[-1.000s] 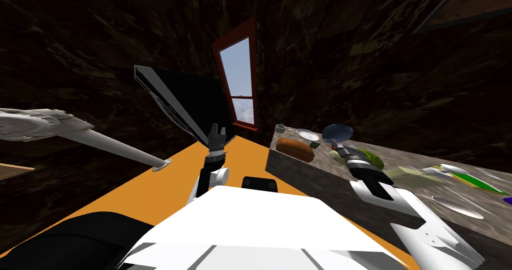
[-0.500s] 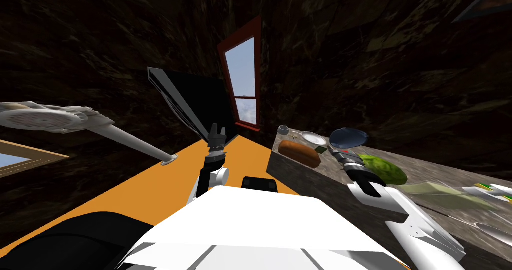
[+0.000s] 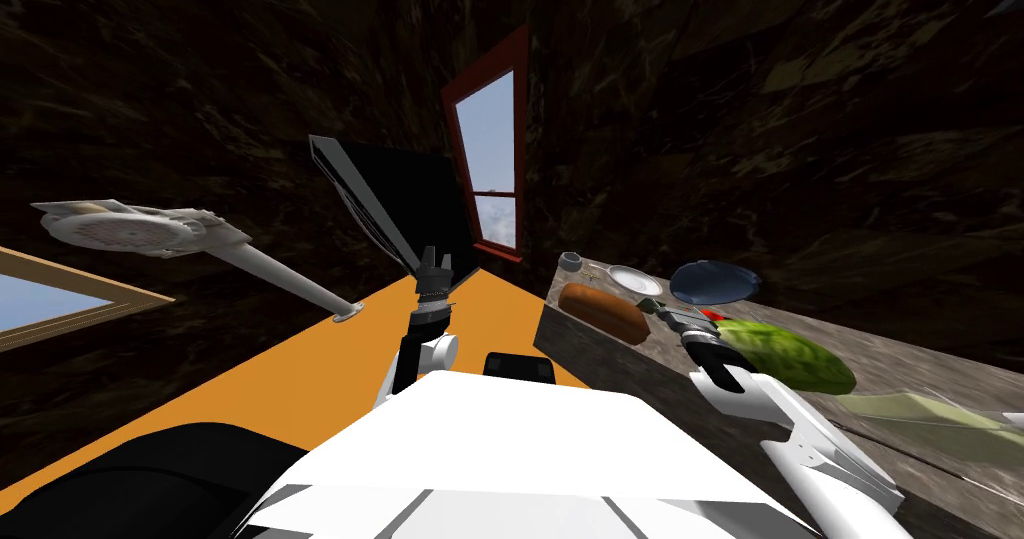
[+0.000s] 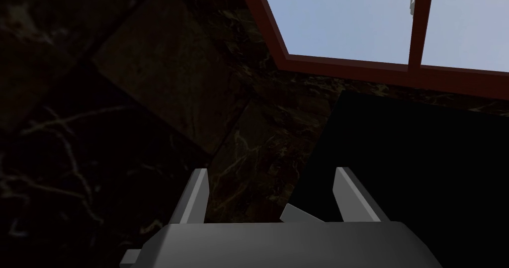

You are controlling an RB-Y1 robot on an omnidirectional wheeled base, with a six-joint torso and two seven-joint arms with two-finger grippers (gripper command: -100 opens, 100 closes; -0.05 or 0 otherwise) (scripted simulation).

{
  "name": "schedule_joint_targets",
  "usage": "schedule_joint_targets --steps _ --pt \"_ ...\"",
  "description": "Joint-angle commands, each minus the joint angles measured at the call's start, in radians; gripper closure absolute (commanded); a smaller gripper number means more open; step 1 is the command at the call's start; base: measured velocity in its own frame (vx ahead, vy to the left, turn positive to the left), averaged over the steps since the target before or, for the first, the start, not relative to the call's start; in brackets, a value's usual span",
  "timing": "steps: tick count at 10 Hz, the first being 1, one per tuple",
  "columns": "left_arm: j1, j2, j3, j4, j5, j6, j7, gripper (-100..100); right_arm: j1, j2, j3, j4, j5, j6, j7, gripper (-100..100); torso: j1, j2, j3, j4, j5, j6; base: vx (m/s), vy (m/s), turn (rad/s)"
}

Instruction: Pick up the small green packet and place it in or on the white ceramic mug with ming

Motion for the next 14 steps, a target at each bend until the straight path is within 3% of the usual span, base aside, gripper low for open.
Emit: schedule_joint_targets --steps 1,4,5,6,7,8,12,13,14 --pt "0.000 0.000 0.000 0.000 0.000 0.000 0.000 0 -0.004 -0.003 0.012 0.042 0.020 -0.005 0.021 -100 0.000 0.000 0.000 0.000 0.000 0.000 0.038 -0.022 0.091" --pt "0.000 0.000 0.000 0.000 0.000 0.000 0.000 0 -0.012 -0.004 0.036 0.082 0.046 0.002 0.045 -100 0.000 -0.001 -0.001 0.000 0.000 0.000 0.047 -0.021 0.070" --pt "0.000 0.000 0.000 0.000 0.000 0.000 0.000 0 -0.007 -0.002 0.031 0.069 0.041 0.002 0.040 -100 0.000 -0.002 -0.001 0.000 0.000 0.000 0.030 -0.013 0.016" --pt "0.000 0.000 0.000 0.000 0.000 0.000 0.000 0 -0.007 -0.002 0.032 0.070 0.042 0.002 0.041 0 0.001 -0.001 -0.001 0.000 0.000 0.001 0.005 -0.003 -0.001" --pt "0.000 0.000 0.000 0.000 0.000 0.000 0.000 0 -0.007 -0.003 0.032 0.070 0.042 0.002 0.041 -100 0.002 0.001 0.000 0.000 0.000 0.001 0.000 0.000 0.000" --pt "0.000 0.000 0.000 0.000 0.000 0.000 0.000 0 -0.007 -0.003 0.032 0.070 0.042 0.002 0.041 100 0.002 0.001 0.001 0.000 0.001 0.001 0.000 0.000 0.000" --pt "0.000 0.000 0.000 0.000 0.000 0.000 0.000 0 -0.007 -0.003 0.032 0.070 0.042 0.002 0.041 100 0.002 0.002 0.001 0.000 0.001 0.001 0.000 0.000 0.000" --pt "0.000 0.000 0.000 0.000 0.000 0.000 0.000 0 -0.007 -0.003 0.032 0.070 0.042 0.002 0.041 0 0.002 0.002 0.001 0.000 0.001 0.001 0.000 0.000 0.000" --pt "0.000 0.000 0.000 0.000 0.000 0.000 0.000 0 -0.025 0.007 -0.008 0.101 0.031 -0.006 0.026 -100 0.002 0.002 0.001 0.000 0.001 0.001 -0.052 0.035 0.076"
